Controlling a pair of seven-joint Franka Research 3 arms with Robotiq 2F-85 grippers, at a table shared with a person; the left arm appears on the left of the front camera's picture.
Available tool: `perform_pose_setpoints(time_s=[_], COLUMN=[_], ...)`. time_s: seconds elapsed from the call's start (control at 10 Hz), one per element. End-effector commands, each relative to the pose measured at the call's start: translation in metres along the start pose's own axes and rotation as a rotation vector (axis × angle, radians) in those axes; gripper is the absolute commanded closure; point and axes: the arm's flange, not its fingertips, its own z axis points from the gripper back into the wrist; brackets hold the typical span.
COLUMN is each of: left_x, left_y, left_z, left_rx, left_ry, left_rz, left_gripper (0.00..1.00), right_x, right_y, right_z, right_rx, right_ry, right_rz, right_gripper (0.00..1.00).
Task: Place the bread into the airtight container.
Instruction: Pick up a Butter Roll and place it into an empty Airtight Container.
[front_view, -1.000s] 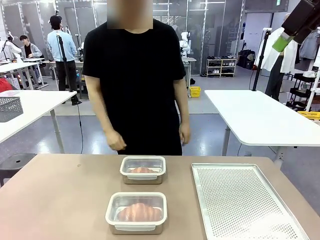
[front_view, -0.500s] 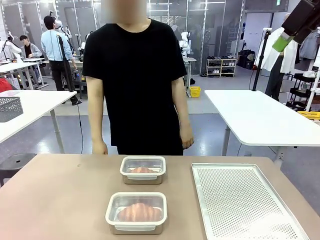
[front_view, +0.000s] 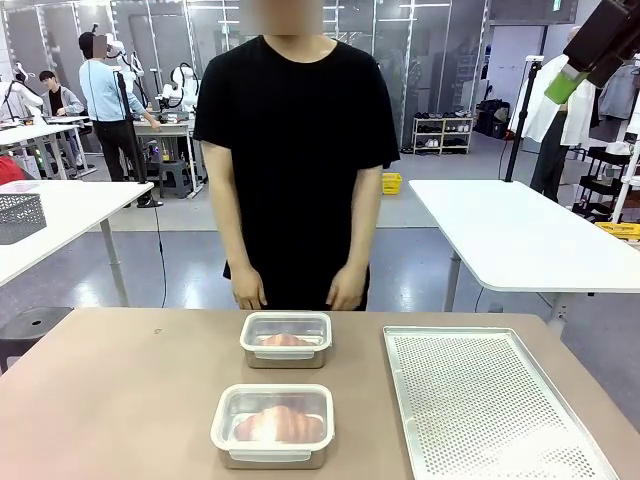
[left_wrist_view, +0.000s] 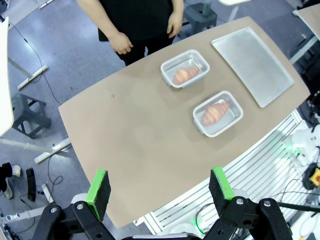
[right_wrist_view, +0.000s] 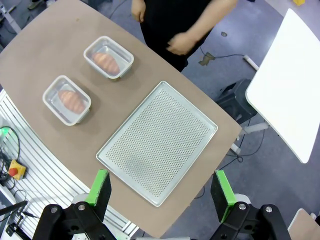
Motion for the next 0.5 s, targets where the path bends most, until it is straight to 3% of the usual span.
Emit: perform_pose_setpoints(time_s=[0.0,0.4], left_x=[0.0012,0.0012], left_y=[0.0003,0.0003], left_z=[0.0015,0.0015], left_rx=[-0.003,-0.003], left_ry=[0.0,0.0], left_rz=[-0.006,-0.006], left_gripper=[0.0,0.0], right_x=[-0.0012,-0.0012], right_y=[-0.0007,-0.0007], right_z=[0.0018,0.0018], right_rx=[-0.008,-0.008], right_ry=[-0.001,-0.001], right_rz=[-0.007,-0.007], right_gripper=[0.0,0.0])
